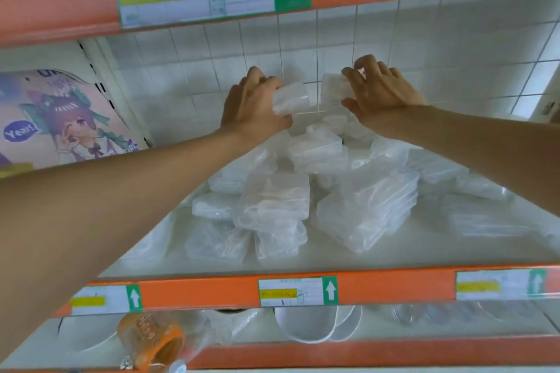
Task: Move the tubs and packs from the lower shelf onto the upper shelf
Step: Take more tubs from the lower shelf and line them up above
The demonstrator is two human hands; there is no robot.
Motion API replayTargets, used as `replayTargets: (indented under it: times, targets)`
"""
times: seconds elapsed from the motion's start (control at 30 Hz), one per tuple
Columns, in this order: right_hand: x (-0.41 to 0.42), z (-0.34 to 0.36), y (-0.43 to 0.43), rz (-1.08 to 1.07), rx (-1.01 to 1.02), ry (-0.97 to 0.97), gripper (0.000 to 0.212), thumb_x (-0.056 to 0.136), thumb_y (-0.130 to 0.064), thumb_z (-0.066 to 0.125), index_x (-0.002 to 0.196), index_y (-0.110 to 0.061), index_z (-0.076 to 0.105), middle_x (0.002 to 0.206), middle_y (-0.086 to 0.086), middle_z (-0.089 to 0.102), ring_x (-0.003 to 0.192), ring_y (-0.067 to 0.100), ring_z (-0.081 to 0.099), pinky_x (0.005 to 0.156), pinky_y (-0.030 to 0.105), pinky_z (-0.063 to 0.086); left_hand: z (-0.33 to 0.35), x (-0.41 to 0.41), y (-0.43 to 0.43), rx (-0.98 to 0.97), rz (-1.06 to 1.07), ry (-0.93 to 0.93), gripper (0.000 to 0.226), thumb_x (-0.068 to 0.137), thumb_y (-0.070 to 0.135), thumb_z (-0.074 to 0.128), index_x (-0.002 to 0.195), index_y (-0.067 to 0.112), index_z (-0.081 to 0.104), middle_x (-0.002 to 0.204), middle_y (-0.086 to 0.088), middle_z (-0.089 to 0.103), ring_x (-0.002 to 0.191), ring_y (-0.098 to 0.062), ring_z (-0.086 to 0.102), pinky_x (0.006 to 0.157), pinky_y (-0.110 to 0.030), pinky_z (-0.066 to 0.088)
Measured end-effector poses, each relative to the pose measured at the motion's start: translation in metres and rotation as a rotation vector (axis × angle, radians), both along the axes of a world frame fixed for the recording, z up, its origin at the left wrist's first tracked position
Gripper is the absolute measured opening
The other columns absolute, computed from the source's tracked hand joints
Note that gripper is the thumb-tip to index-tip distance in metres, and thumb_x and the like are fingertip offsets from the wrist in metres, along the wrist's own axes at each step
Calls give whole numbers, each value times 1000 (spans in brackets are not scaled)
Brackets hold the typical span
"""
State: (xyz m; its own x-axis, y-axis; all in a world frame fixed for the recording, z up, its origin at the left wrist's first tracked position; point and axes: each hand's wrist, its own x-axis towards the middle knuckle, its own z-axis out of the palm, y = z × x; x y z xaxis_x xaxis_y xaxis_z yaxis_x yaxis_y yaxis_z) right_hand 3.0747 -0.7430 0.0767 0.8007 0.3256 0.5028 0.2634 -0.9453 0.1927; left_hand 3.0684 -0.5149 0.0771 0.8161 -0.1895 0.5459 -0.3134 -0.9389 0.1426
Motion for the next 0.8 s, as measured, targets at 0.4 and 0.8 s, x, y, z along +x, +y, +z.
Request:
replayTargets:
  times: [0.4, 0.8]
  targets:
    - [-83, 8, 12, 102, 57, 36, 50, 103, -32, 36, 148, -12, 28, 136, 18, 42, 119, 36, 45, 104, 45, 34, -6, -89, 52, 108, -19, -132, 57, 70, 33, 73, 122, 11, 65, 107, -14, 58, 94, -36, 59, 83, -44, 46]
    - [-188, 17, 24, 214, -100, 33, 51, 92, -36, 50, 125, 1, 61, 102, 20, 66, 82, 38, 68, 69, 41, 56, 26, -198, 72, 117, -110, -50, 55, 71, 40, 57, 118, 12, 62, 104, -8, 60, 92, -29, 60, 81, -41, 53]
